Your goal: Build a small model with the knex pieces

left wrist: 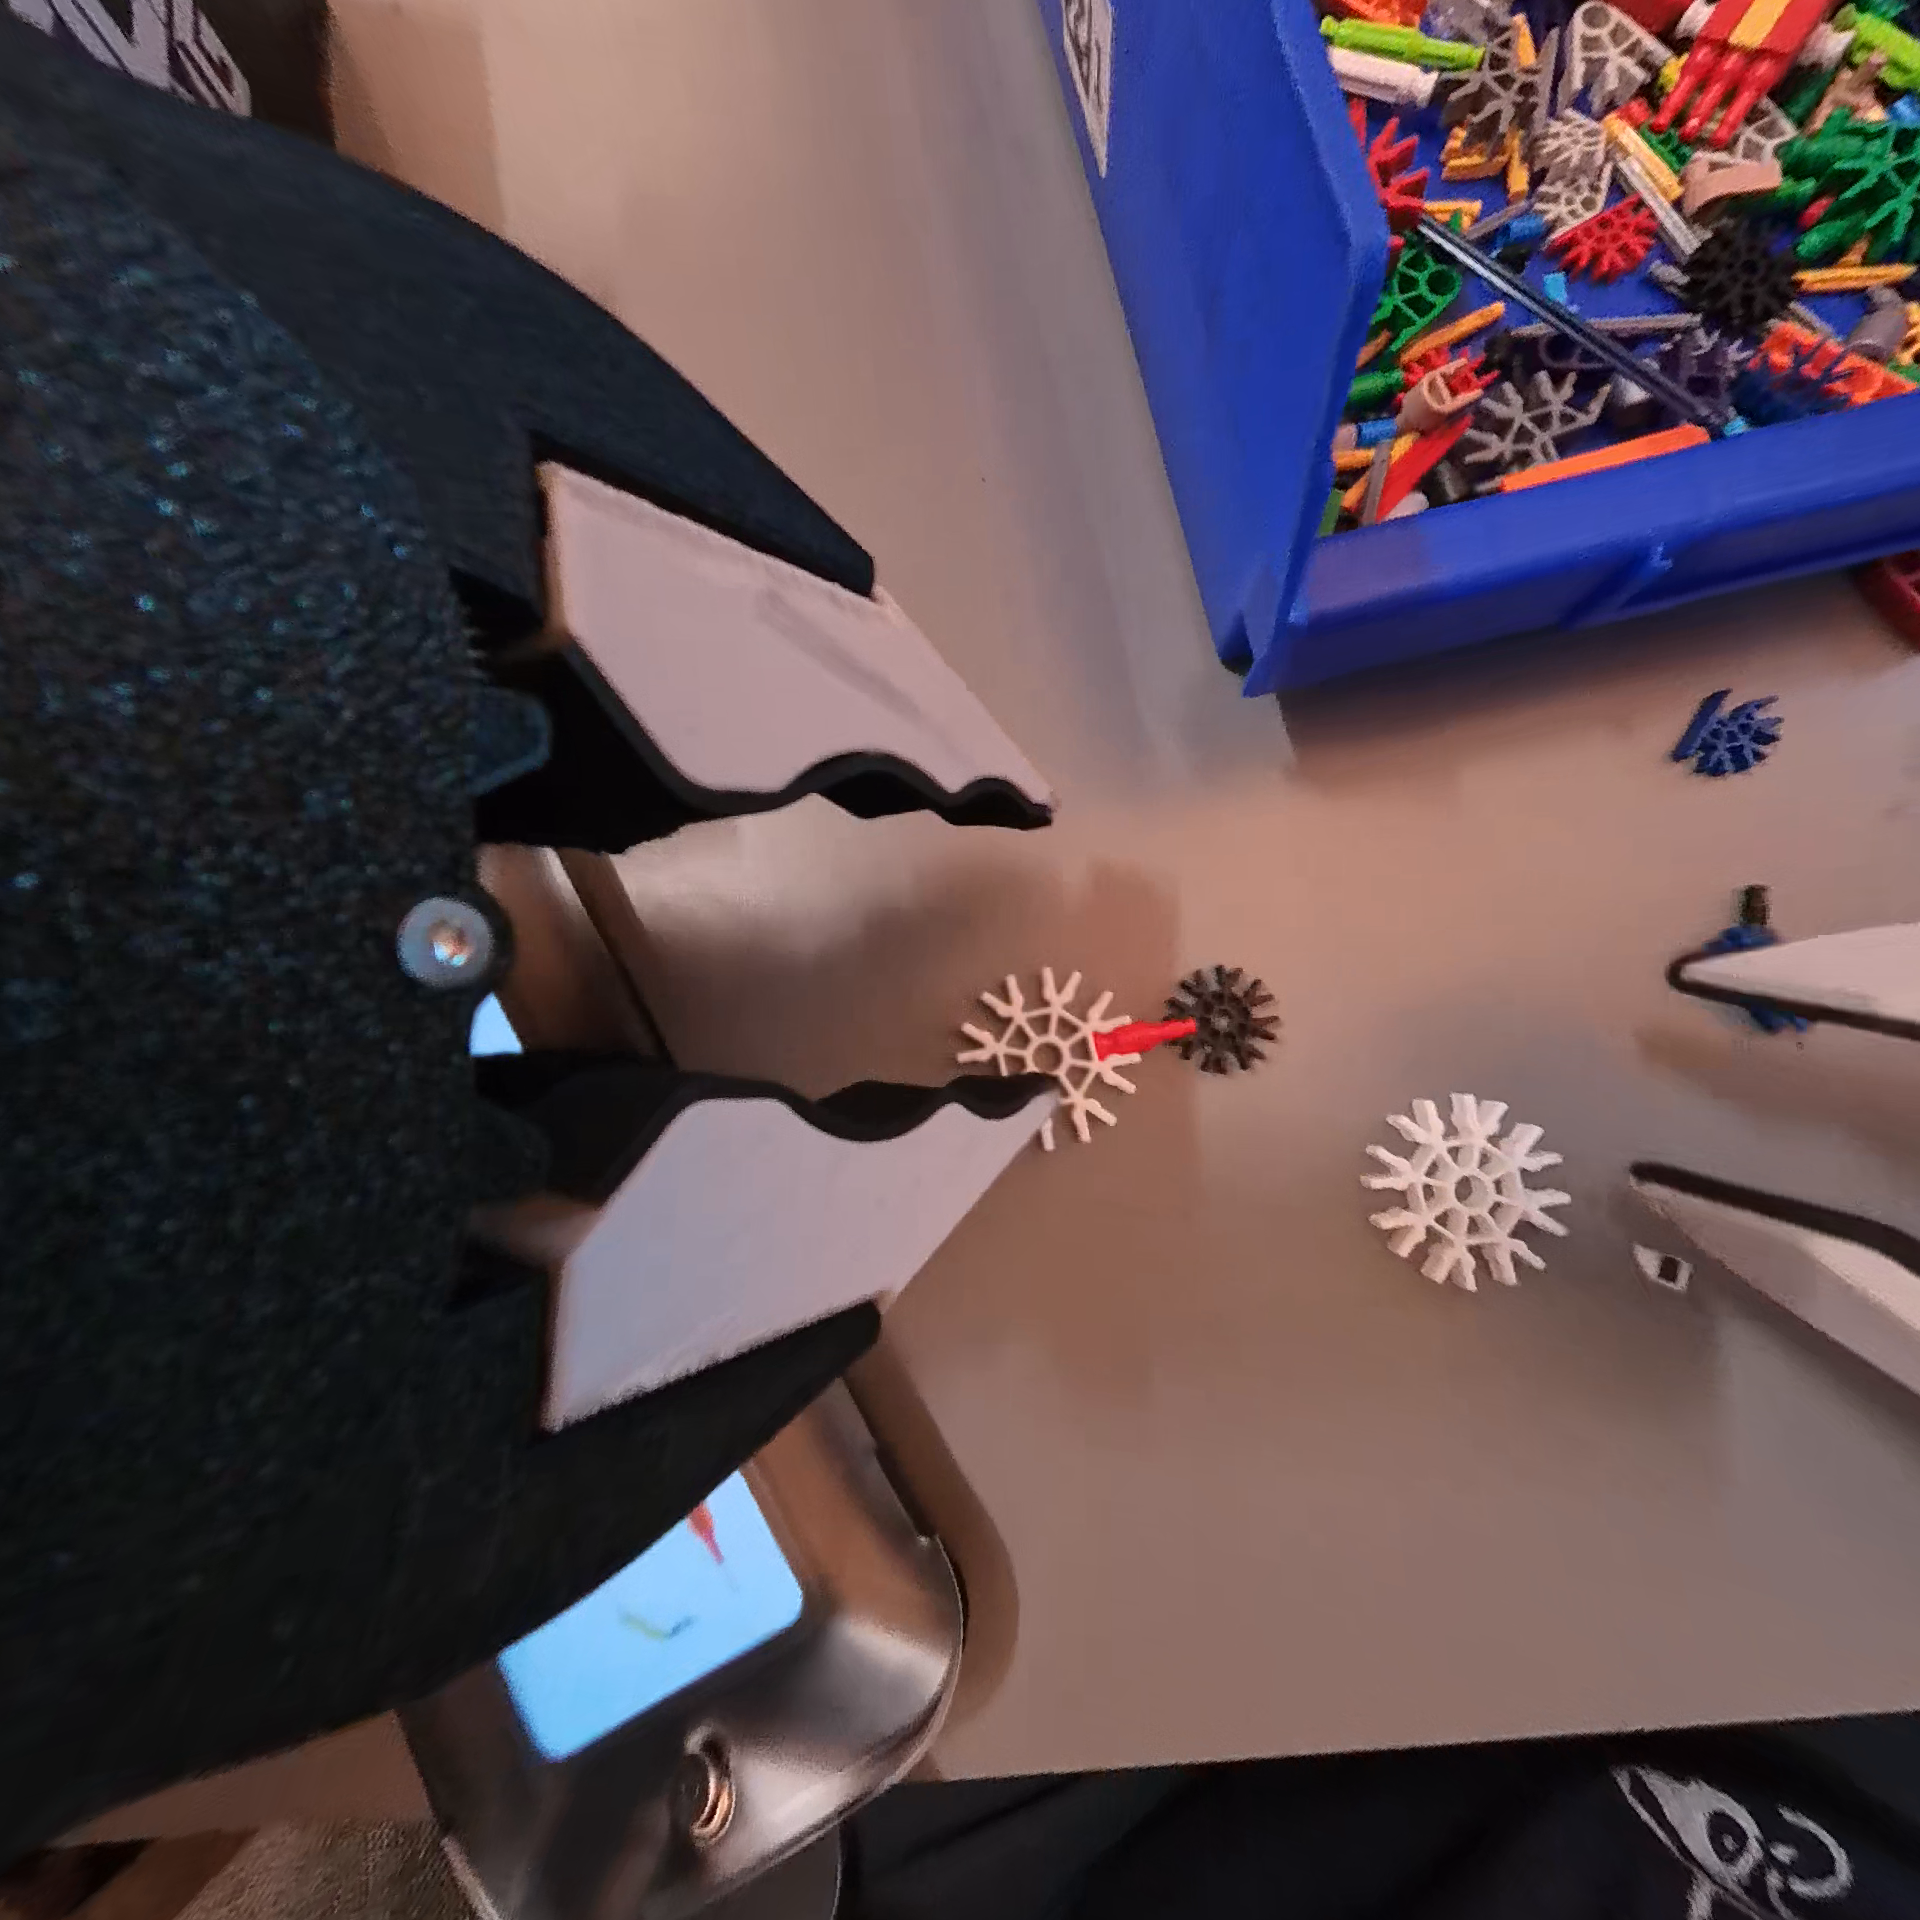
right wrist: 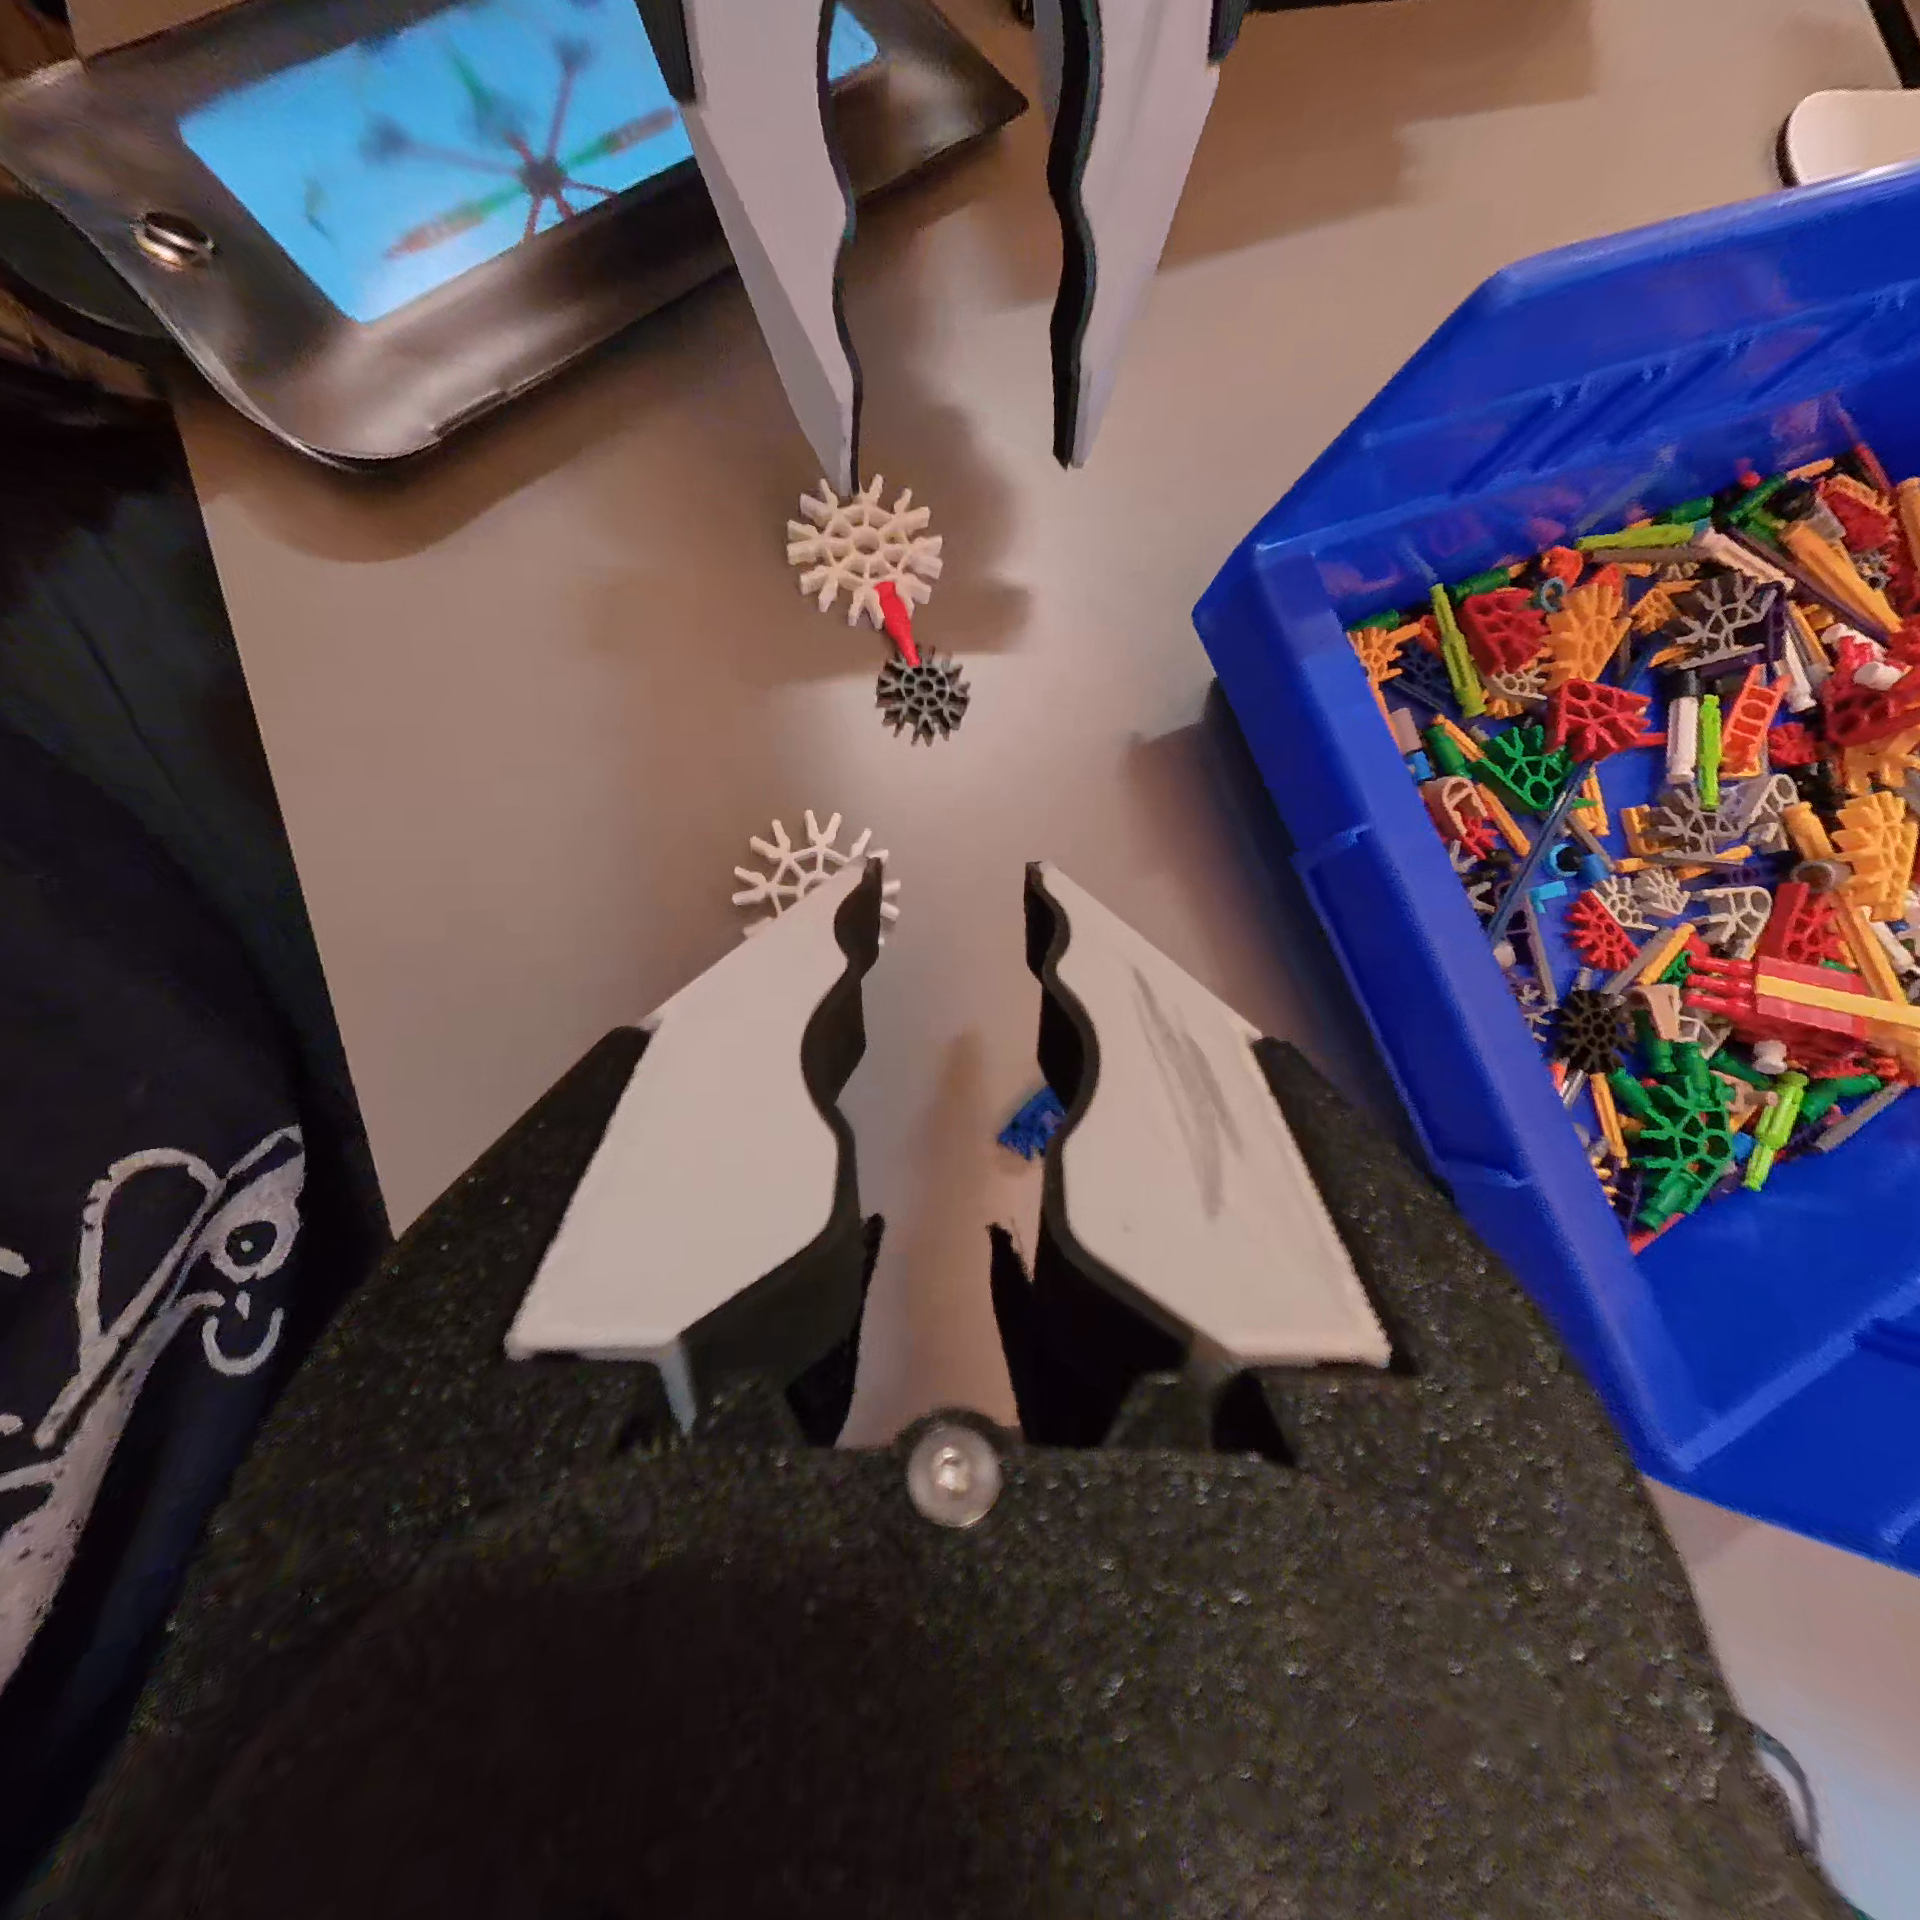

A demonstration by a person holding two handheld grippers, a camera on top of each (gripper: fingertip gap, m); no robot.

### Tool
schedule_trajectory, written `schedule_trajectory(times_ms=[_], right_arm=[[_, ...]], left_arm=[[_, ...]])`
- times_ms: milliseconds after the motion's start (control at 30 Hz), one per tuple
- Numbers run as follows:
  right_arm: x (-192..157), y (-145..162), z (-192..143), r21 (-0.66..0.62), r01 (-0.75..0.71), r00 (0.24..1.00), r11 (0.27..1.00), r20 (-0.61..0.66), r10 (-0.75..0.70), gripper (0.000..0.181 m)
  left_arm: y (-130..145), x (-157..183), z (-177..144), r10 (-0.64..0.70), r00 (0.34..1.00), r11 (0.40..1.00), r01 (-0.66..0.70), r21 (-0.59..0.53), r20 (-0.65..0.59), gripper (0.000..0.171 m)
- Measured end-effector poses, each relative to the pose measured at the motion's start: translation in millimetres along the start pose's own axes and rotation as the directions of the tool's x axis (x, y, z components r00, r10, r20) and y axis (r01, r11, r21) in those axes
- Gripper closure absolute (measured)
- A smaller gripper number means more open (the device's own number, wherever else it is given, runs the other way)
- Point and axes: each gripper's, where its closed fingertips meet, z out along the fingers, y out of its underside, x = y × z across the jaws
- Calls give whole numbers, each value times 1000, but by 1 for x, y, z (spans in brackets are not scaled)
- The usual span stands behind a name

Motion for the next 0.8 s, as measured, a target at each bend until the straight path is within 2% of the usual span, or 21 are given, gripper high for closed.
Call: schedule_trajectory(times_ms=[167,333,400,500,567,633,700,800], right_arm=[[-6,-9,5,46,-9,1000,999,3,9,154],[-12,-7,1,98,-16,1000,995,18,14,154],[-13,-2,1,115,-36,999,993,15,34,155],[-15,1,-1,167,-69,998,984,19,67,155],[-16,5,-1,185,-97,995,978,32,93,155],[-18,9,0,197,-114,993,974,40,108,155],[-20,13,2,203,-125,992,971,50,118,155],[-21,17,3,217,-138,990,966,61,128,155]], left_arm=[[-5,-3,-7,-29,999,999,28,20,39,118],[-35,-28,-55,-15,985,995,-3,104,172,125],[-52,-45,-73,7,972,994,-32,105,234,129],[-73,-76,-83,82,947,994,-99,41,310,135],[-86,-100,-81,116,939,993,-121,-5,324,138],[-96,-124,-73,166,935,986,-153,-65,314,147],[-98,-149,-61,218,931,972,-180,-154,293,150],[-94,-188,-42,205,944,960,-142,-241,257,150]])
